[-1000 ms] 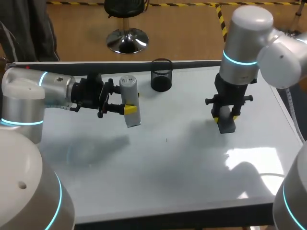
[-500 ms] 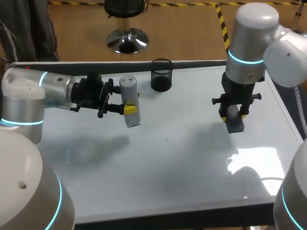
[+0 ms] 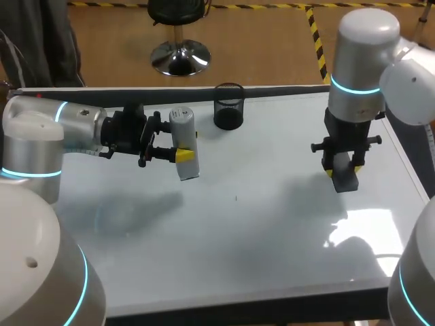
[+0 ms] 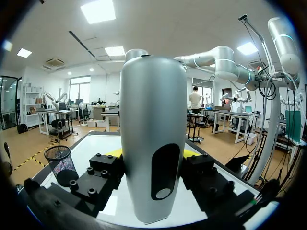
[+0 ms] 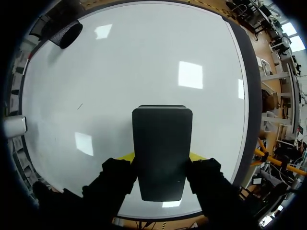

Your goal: Pick up the inspection probe, press it on each red-marked spot on the whiteboard one by one, put down the probe, pick up the eraser, and wipe off all the red marks.

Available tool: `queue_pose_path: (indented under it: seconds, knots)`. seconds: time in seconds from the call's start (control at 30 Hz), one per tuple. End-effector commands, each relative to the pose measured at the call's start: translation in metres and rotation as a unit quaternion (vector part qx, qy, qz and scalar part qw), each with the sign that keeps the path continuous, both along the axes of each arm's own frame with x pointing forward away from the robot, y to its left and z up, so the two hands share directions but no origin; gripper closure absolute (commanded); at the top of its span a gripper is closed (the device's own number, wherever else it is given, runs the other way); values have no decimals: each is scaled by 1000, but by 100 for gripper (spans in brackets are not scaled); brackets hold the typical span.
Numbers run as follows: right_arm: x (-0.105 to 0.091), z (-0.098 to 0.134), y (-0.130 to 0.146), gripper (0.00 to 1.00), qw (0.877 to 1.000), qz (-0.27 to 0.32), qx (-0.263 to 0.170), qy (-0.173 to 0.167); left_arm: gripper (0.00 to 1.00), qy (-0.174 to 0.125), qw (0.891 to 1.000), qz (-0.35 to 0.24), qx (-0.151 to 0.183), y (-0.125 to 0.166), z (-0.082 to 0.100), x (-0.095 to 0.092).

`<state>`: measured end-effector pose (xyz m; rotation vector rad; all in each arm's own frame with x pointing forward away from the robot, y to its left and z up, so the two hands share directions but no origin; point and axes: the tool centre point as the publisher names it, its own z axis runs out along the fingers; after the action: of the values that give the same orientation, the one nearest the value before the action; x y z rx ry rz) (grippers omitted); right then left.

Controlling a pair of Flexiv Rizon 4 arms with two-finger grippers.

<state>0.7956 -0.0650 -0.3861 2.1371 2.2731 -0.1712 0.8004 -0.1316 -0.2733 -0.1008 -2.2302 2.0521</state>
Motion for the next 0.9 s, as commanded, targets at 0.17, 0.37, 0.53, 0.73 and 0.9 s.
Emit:
queue_pose_path:
  seconds: [0.17,0.37,0.53,0.73,0.9]
  knots:
    - [2,-13,-4,100,1000,3,2,4,100,-1,1000,2,-1,0,1,-1]
    - [3,-24,-11,100,1000,4,13,8,100,-1,1000,2,-1,0,1,-1]
    - [3,-29,-15,100,1000,1,19,9,100,-1,1000,2,-1,0,1,-1]
    - [3,-34,-20,100,1000,-1,26,9,100,-1,1000,2,-1,0,1,-1]
    - [3,-36,-22,100,1000,-6,27,10,100,-1,1000,2,-1,0,1,-1]
